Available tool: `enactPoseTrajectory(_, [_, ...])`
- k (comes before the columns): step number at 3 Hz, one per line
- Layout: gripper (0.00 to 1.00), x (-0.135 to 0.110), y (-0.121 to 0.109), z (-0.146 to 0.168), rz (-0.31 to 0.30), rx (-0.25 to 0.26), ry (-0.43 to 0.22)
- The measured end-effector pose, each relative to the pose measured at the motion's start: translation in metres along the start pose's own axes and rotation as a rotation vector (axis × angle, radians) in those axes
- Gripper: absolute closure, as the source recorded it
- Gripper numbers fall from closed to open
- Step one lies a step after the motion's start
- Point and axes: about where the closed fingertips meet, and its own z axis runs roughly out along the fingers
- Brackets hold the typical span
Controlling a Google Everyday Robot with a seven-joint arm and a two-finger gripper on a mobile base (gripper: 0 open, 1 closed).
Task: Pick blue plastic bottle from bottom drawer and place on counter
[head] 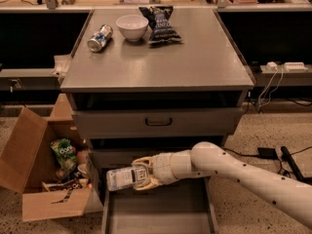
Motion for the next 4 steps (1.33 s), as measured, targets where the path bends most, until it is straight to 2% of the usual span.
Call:
enactPoseTrajectory(1, [1.00, -0.026, -0.020, -0.026, 0.008, 0.030, -0.017])
enactPoseTrajectory(2, [1.00, -0.076, -0.048, -0.068, -0.022, 0.059, -0.014])
enactPoseTrajectory(3, [1.00, -0.126, -0.076, -0.106, -0.083, 0.095, 0.003])
enactPoseTrajectory(4, [1.00, -0.146, -0.104, -0.136, -0.159, 0.125, 0.082])
